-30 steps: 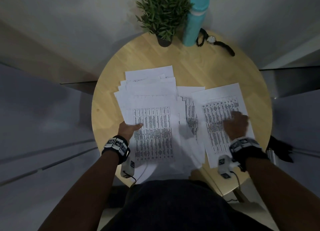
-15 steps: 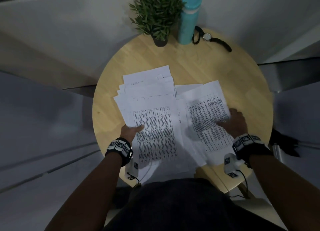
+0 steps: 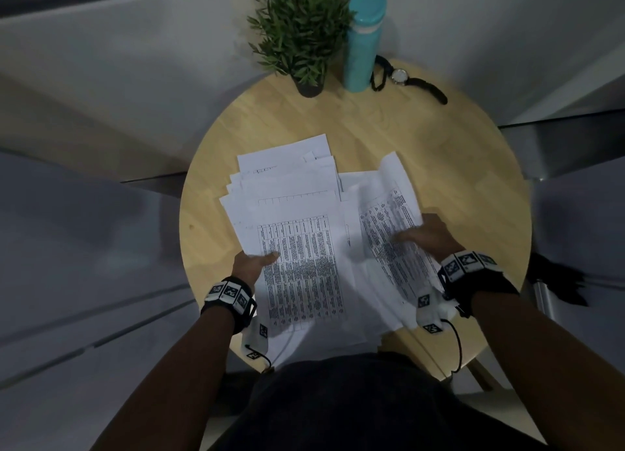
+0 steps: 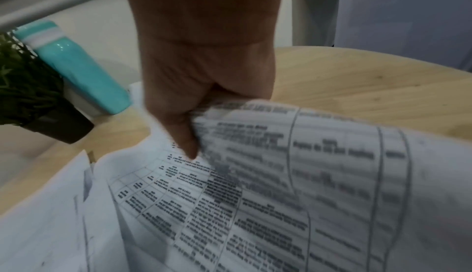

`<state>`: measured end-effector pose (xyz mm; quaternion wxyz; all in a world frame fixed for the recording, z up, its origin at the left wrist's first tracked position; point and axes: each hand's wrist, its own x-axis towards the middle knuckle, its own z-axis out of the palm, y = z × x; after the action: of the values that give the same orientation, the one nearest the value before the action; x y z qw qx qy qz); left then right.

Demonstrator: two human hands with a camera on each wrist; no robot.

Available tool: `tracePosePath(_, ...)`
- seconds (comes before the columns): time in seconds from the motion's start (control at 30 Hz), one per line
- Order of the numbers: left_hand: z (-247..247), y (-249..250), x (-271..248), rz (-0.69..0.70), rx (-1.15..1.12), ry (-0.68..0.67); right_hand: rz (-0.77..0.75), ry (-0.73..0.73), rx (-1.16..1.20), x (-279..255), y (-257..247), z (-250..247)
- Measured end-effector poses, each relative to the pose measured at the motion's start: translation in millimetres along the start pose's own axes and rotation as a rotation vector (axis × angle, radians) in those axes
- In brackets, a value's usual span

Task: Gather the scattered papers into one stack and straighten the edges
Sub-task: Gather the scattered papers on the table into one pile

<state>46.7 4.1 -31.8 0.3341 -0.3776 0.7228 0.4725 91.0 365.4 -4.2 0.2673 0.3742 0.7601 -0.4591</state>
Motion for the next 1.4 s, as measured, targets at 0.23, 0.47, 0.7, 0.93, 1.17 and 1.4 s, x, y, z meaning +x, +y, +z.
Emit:
tracePosePath(0.23,0.2,-0.9,-5.5,0.033,-0.028,0.016,-0.244,0.336,0.06,-19.6,-38.0,-40.1)
tracePosePath(0.47,1.1,6.7,-12.7,0.036,-0.004,0.027,-0.405,-0.15,0.746,-49.1,-86.8,-31.6)
tracePosePath(0.7,-5.6,-23.1,32.7,0.032,-0.178,-0.016,-0.148,-0.055,0.273,-33.4,-50.4,66.9)
tracePosePath(0.93,0.5,11.5,-16.7,0.026,-0.2,-0.079,-0.292,-0.145,-0.119,-43.2,-44.9,116.5)
tracePosePath(1.17,-1.0,3.3,-4.5,0.025,0.013,0.015,-0.114,0.348,-0.226,-21.8,-18.4,70.0)
tracePosePath(1.4,2.6,-2.4,0.9,0.056,-0.017,0.045,-0.04,0.182,-0.099,-20.6,-14.5,62.6)
